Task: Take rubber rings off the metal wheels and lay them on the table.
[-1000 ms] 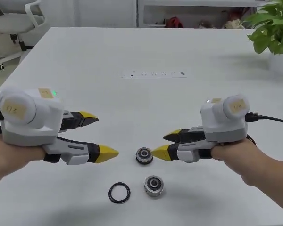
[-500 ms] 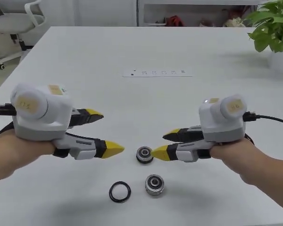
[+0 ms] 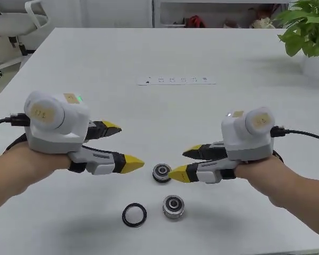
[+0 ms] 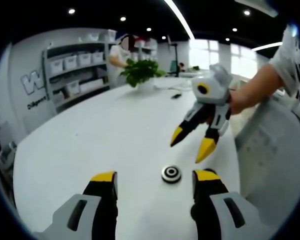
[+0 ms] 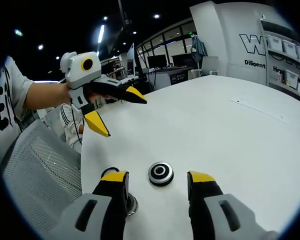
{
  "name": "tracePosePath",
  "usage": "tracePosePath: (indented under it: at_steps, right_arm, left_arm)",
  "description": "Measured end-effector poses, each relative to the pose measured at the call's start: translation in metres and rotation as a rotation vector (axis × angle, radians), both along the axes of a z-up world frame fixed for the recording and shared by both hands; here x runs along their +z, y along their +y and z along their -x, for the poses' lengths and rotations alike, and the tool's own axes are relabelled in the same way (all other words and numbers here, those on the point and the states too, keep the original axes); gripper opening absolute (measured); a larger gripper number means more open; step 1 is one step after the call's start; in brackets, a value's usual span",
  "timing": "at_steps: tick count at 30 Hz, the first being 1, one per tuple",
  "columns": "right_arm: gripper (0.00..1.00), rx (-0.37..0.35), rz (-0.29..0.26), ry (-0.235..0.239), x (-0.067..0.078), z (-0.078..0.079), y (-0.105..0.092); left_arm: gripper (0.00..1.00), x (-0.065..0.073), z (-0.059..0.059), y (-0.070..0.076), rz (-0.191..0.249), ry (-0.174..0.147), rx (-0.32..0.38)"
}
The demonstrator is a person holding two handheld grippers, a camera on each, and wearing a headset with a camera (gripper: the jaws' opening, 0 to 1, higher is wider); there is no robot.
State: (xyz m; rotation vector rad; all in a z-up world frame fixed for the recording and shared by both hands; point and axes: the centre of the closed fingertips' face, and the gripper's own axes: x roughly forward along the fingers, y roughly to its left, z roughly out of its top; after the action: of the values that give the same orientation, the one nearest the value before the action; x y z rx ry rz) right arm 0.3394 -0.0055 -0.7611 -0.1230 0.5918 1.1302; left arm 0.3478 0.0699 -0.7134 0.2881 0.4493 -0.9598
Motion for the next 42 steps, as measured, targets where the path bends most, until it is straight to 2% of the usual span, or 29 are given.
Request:
tracePosePath:
  at_steps: [16,30,42]
  right_arm:
    - [0.46,0.009,0.01,0.002,-0.006,0.001,0.0]
    - [0.45,0.016,0.024,0.002,-0.012,0.003,-0.002]
    - [0.44,0.025,0.042,-0.003,-0.017,0.004,0.0]
  left_arm:
    - [0.61,-0.009,-0.002,-0.008,-0.012,0.015,-0.014]
    - [0.6,-0.019,0.0,-0.022,-0.018,0.037,-0.04]
    - [0.58,-0.025,-0.001,-0.027,-0.016,0.048,-0.043]
